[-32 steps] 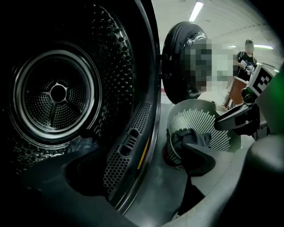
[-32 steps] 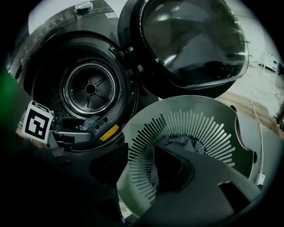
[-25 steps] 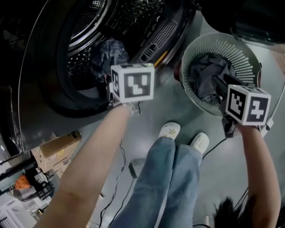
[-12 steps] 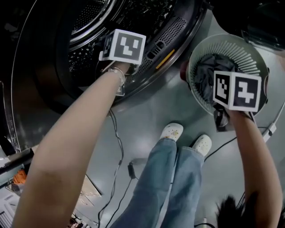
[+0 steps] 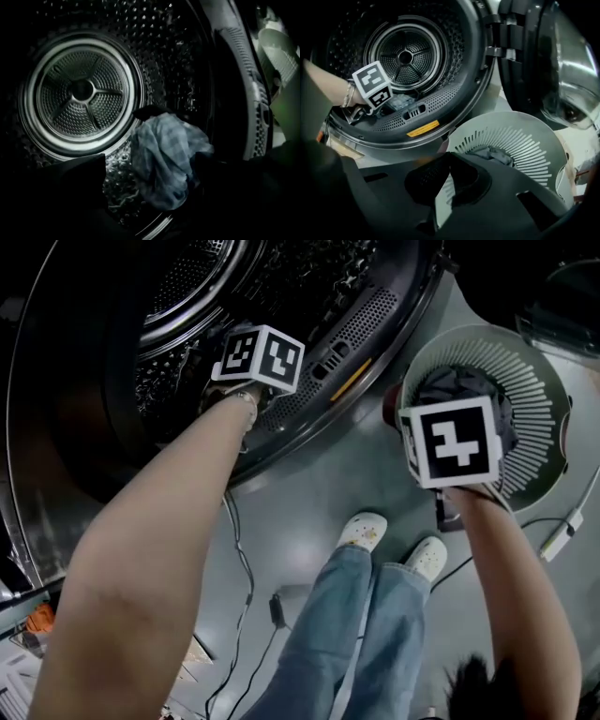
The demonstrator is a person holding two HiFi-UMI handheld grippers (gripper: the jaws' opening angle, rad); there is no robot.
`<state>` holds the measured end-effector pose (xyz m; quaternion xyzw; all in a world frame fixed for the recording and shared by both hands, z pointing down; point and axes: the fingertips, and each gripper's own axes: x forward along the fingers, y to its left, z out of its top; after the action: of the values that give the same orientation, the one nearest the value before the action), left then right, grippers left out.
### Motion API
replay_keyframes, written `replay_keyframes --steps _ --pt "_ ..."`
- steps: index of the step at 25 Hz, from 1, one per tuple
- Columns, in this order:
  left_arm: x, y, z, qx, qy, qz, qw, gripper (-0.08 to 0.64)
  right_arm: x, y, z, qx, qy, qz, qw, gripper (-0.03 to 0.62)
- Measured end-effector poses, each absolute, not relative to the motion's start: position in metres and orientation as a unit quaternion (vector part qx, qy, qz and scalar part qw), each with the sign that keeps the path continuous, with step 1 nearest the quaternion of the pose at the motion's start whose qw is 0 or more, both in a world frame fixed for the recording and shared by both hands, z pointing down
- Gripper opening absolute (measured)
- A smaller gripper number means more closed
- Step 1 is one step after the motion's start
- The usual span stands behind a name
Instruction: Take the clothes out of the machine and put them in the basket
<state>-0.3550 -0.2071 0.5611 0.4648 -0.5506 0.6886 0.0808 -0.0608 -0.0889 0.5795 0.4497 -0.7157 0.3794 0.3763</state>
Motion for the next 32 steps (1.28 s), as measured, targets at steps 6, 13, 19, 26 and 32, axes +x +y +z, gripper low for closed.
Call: replay_keyframes --steps 6,13,19,26,32 --pt "-0.366 -0.200 0.592 0.453 -0.551 0.681 0.164 0.561 -0.071 -0.081 0.583 0.416 -0.739 0.351 0.396 -0.014" --pt "-0.354 -0.176 0.600 0.441 -0.500 0.721 0.190 0.077 -0.050 -0.092 0.576 0.432 -0.742 0.343 0.381 -0.014" --pt "-0.337 -0.182 0.574 0.456 -0.528 0.703 0.139 0.072 -0.030 -0.084 0.559 0.443 -0.733 0.352 0.377 -0.014" --pt "-0.298 -0.166 0.540 0.480 -0.537 0.686 0.102 0.072 0.002 -0.067 0.522 0.467 -0.714 0.380 0.359 -0.014" --pt "-0.266 -0.161 0.503 0.498 -0.543 0.668 0.105 0.072 0.027 -0.057 0.484 0.494 -0.699 0.401 0.327 -0.014"
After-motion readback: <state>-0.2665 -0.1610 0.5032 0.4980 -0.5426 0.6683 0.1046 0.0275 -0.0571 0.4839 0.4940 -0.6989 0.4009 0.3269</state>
